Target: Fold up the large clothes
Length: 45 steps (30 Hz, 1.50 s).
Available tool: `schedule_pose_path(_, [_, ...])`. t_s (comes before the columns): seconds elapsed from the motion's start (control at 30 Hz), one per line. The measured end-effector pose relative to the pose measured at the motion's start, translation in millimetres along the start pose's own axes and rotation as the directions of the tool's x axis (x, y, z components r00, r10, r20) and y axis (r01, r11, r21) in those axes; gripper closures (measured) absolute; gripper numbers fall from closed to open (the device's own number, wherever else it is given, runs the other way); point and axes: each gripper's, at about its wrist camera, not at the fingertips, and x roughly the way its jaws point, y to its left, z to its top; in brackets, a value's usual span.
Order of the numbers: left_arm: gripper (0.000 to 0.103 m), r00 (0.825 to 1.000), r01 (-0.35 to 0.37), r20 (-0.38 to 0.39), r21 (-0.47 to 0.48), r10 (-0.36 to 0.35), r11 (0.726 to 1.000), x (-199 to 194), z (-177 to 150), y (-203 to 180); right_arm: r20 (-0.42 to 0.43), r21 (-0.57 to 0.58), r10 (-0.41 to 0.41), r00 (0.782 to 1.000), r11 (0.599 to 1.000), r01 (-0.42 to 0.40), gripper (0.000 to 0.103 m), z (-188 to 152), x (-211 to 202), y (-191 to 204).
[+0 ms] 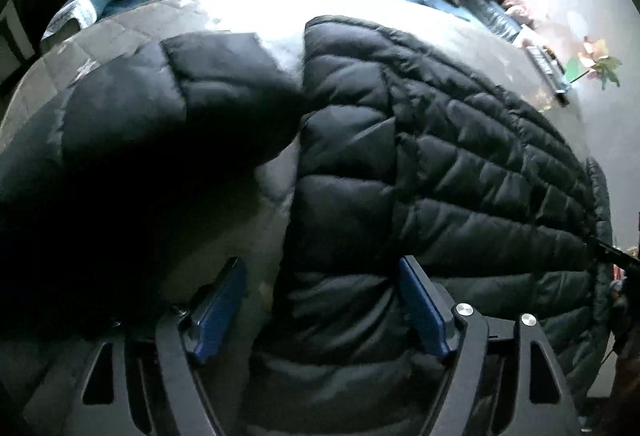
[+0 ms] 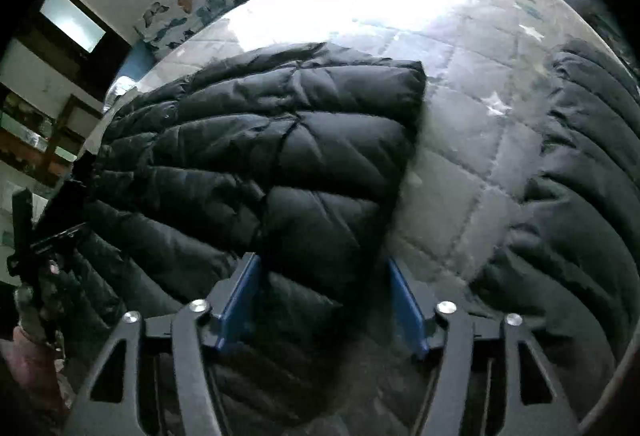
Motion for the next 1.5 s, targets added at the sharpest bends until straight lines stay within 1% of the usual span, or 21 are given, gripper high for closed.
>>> schedule_pose_path(0.03, [0.024, 1.0, 0.004, 0.012, 0.005, -0.004, 1.0, 0, -1, -2, 0.003, -0.018, -0.004, 1.0, 1.0, 0.004, 0.03, 0, 2, 4])
schedule_pose_path(0.07, [0.037, 0.999, 0.019, 0.027, 0.024, -0.02, 1.0, 0, -1, -5, 0.007, -0.034, -0.018, 1.0, 0.999, 0.018, 0.032, 0, 4, 8])
schedule_pose_path(0.1, [0.044, 0.999, 0.035, 0.034, 0.042, -0.036, 0.999, 2, -1, -9, 0.008, -0.044, -0.033, 0.999, 0.998, 0.033, 0.035, 1, 6, 12])
schedule_pose_path(0.13, [0.046, 0.999, 0.016, 0.047, 0.062, -0.019, 0.998, 2, -3, -14, 0.013, -0.045, -0.036, 0.999, 0.998, 0.037, 0.048, 4, 7, 15])
schedule_pose_path(0.27, [0.073, 0.994, -0.025, 0.109, 0.081, 0.017, 0.996, -4, -7, -21, 0.049, -0.025, -0.036, 0.998, 0.999, 0.037, 0.079, 19, 7, 24])
schedule_pose_path(0.37, [0.081, 0.984, -0.049, 0.174, 0.056, 0.039, 0.997, -19, -9, -16, 0.096, -0.071, -0.074, 0.993, 0.994, 0.081, 0.086, 35, 6, 40])
schedule_pose_path(0.53, [0.083, 0.961, -0.07, 0.264, -0.034, 0.076, 0.997, -45, 4, -2, 0.229, -0.179, -0.08, 0.97, 0.976, 0.123, 0.087, 83, 0, 88])
schedule_pose_path(0.6, [0.082, 0.962, -0.081, 0.258, -0.055, 0.092, 0.995, -43, 11, 7, 0.255, -0.208, -0.099, 0.962, 0.966, 0.155, 0.087, 104, 11, 101])
schedule_pose_path(0.67, [0.078, 0.972, -0.095, 0.207, -0.101, 0.114, 0.99, -29, 17, 20, 0.224, -0.197, -0.134, 0.965, 0.964, 0.18, 0.086, 116, 34, 99])
schedule_pose_path(0.73, [0.071, 0.984, -0.067, 0.155, -0.141, 0.089, 0.988, -18, 19, 31, 0.15, -0.218, -0.201, 0.968, 0.948, 0.231, 0.083, 116, 63, 91])
schedule_pose_path(0.77, [0.07, 0.985, -0.044, 0.16, -0.151, 0.068, 0.988, -24, 13, 41, 0.137, -0.235, -0.233, 0.963, 0.936, 0.26, 0.074, 113, 74, 87])
schedule_pose_path(0.8, [0.07, 0.985, -0.033, 0.162, -0.145, 0.057, 0.989, -27, 12, 43, 0.134, -0.252, -0.238, 0.962, 0.931, 0.265, 0.071, 109, 77, 83])
schedule_pose_path(0.97, [0.07, 0.99, -0.02, 0.14, -0.085, 0.032, 0.996, -51, 12, 51, 0.138, -0.211, -0.182, 0.974, 0.955, 0.209, 0.07, 103, 49, 73])
schedule_pose_path(1.03, [0.07, 0.991, -0.007, 0.133, -0.086, 0.018, 0.996, -62, 17, 65, 0.157, -0.23, -0.181, 0.971, 0.949, 0.215, 0.07, 98, 36, 79])
schedule_pose_path(1.1, [0.07, 0.991, -0.048, 0.118, -0.108, 0.06, 0.993, -71, 21, 87, 0.186, -0.261, -0.178, 0.966, 0.939, 0.223, 0.07, 95, 25, 92])
schedule_pose_path(1.17, [0.07, 0.984, -0.135, 0.093, -0.186, 0.154, 0.973, -77, 33, 124, 0.195, -0.28, -0.14, 0.971, 0.941, 0.192, 0.07, 88, 13, 100])
schedule_pose_path(1.23, [0.07, 0.967, -0.194, 0.12, -0.225, 0.224, 0.955, -90, 41, 151, 0.207, -0.31, -0.109, 0.972, 0.935, 0.171, 0.07, 81, 2, 106])
schedule_pose_path(1.3, [0.07, 0.918, -0.292, 0.168, -0.325, 0.359, 0.9, -116, 49, 185, 0.231, -0.354, -0.097, 0.968, 0.919, 0.177, 0.07, 70, -12, 116])
schedule_pose_path(1.4, [0.07, 0.882, -0.298, 0.205, -0.453, 0.424, 0.84, -152, 48, 228, 0.242, -0.417, -0.083, 0.967, 0.891, 0.181, 0.07, 59, -25, 130])
schedule_pose_path(1.43, [0.07, 0.877, -0.294, 0.203, -0.489, 0.435, 0.821, -163, 44, 242, 0.241, -0.435, -0.078, 0.967, 0.882, 0.179, 0.07, 56, -28, 132])
schedule_pose_path(1.5, [0.07, 0.881, -0.257, 0.214, -0.531, 0.422, 0.807, -189, 30, 266, 0.216, -0.472, -0.052, 0.975, 0.869, 0.151, 0.07, 45, -30, 136])
